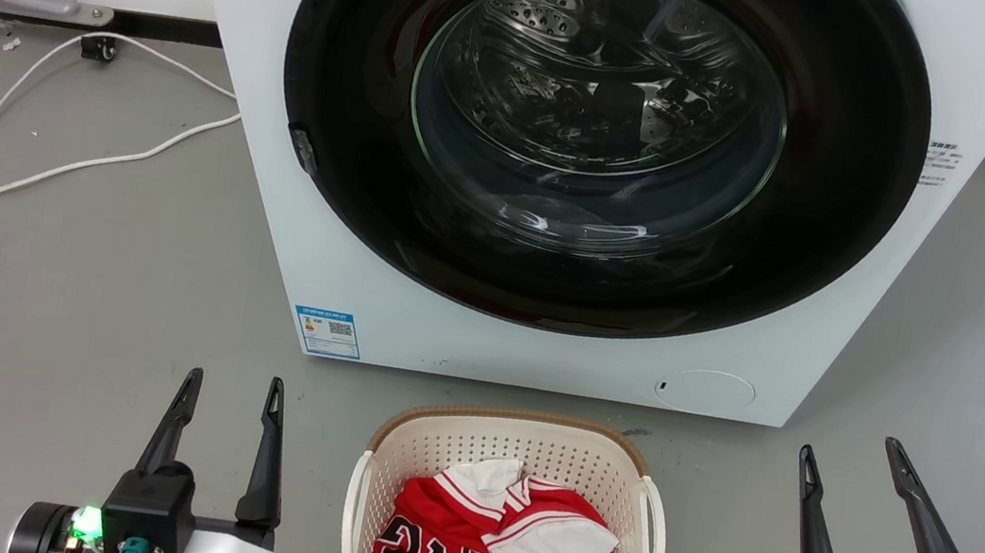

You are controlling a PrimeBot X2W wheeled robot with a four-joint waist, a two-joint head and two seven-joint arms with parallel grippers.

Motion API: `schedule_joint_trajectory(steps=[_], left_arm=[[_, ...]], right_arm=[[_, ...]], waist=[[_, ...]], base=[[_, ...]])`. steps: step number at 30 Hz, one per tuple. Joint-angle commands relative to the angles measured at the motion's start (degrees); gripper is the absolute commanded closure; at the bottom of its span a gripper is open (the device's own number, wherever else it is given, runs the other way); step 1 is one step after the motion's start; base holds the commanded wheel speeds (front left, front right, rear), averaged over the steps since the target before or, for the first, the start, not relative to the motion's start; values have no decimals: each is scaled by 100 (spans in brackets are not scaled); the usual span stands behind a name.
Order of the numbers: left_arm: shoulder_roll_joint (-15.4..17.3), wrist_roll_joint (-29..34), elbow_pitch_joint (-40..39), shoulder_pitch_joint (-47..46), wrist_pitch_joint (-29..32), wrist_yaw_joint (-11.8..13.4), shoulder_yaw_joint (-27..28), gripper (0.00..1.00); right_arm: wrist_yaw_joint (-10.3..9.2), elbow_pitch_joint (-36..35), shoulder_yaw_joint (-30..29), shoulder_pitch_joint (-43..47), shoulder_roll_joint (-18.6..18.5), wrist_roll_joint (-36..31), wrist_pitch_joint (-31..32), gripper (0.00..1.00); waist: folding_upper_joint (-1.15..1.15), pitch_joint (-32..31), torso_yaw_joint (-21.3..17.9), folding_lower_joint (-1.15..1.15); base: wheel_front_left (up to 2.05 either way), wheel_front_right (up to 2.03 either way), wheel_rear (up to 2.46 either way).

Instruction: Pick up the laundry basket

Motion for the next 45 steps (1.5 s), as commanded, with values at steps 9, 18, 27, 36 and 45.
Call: schedule_joint_trajectory(steps=[9, 18, 27, 36, 45], left_arm=[[-6, -28, 45, 20, -37, -30, 8, 0], [-5, -45, 334, -423, -30, -159, -12, 0], [16, 24, 1342, -1331, -30, -371, -45, 0], [142, 68, 2709, -2327, -30, -544, -128, 0], [251, 197, 3984, -3378, -30, -602, -333, 0]], right_arm=[[-3, -21, 3, 37, -7, 45, -14, 0], [-4, 79, 136, -280, -6, 25, -14, 0], [-4, 973, 400, -1122, -5, -145, -13, 0], [-4, 2183, 598, -2104, -3, -202, -14, 0], [-5, 3465, 732, -3128, -81, -207, -13, 0]], waist=[[0, 44, 7, 0], [0, 425, -17, 0], [0, 1260, -43, 0], [0, 2190, -127, 0], [0, 3166, -134, 0]], base=[[0, 0, 0], [0, 0, 0], [0, 0, 0], [0, 0, 0], [0, 0, 0]])
